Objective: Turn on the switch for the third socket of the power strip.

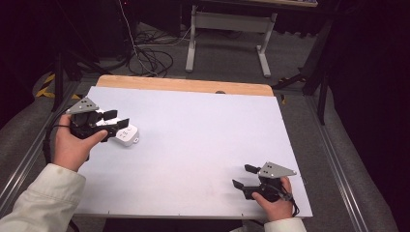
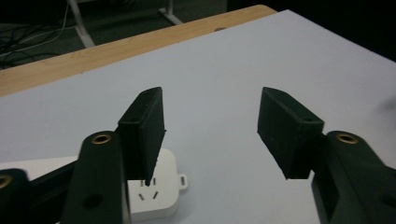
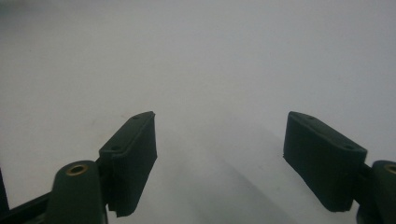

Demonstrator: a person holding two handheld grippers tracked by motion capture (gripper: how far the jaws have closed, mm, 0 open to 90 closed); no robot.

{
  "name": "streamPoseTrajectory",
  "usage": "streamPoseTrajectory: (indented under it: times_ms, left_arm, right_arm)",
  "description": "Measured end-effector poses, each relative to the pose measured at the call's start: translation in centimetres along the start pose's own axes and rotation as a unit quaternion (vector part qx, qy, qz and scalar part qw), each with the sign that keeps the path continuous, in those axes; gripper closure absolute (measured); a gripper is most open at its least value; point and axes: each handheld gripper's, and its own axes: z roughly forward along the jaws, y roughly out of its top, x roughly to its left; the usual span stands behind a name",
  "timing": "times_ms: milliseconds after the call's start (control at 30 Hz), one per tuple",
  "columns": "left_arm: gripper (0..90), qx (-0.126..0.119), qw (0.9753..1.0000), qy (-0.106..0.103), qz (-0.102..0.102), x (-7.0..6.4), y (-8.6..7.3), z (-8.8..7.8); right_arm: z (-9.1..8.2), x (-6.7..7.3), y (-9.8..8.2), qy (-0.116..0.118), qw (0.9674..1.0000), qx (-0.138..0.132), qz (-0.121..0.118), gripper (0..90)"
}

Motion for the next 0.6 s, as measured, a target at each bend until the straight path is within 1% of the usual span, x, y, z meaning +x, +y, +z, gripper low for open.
streamPoseTrajectory:
  times_ms: [33,200,267,300,400,500,533,567,600]
  left_arm:
    - [38.0,-0.005,1.0000,-0.005,0.002,-0.2,-0.2,-0.2]
    - [27.0,-0.016,0.9992,-0.036,-0.011,-1.2,-1.4,-1.1]
    - [24.7,-0.021,0.9988,-0.043,-0.009,-1.4,-1.8,-1.3]
    - [23.7,-0.024,0.9984,-0.051,-0.010,-1.6,-2.2,-1.5]
    - [20.8,-0.032,0.9977,-0.059,-0.008,-2.0,-2.9,-1.9]
    - [18.3,-0.032,0.9977,-0.059,-0.001,-2.4,-3.9,-2.1]
    - [17.7,-0.032,0.9977,-0.060,-0.001,-2.4,-4.1,-2.2]
    - [17.5,-0.031,0.9978,-0.058,0.007,-2.5,-4.3,-2.3]
    - [16.9,-0.033,0.9976,-0.061,0.005,-2.7,-4.7,-2.4]
  right_arm:
    - [0.0,0.0,0.0,0.000,1.0000,0.000,0.000,26.2]
    - [0.0,0.0,0.0,0.000,1.0000,-0.001,-0.001,26.2]
    - [0.0,0.0,0.0,0.000,1.0000,-0.002,-0.001,26.2]
    - [0.0,0.0,0.0,-0.001,1.0000,-0.001,-0.001,26.2]
    - [0.0,0.0,0.0,-0.001,1.0000,-0.001,-0.001,26.2]
    - [0.0,0.1,0.0,0.003,1.0000,-0.002,0.001,26.2]
    - [0.0,0.1,0.0,0.004,1.0000,-0.001,0.001,26.2]
    - [0.0,0.1,0.0,0.004,1.0000,-0.001,0.001,26.2]
    - [0.0,0.1,0.0,0.005,1.0000,-0.002,0.001,26.2]
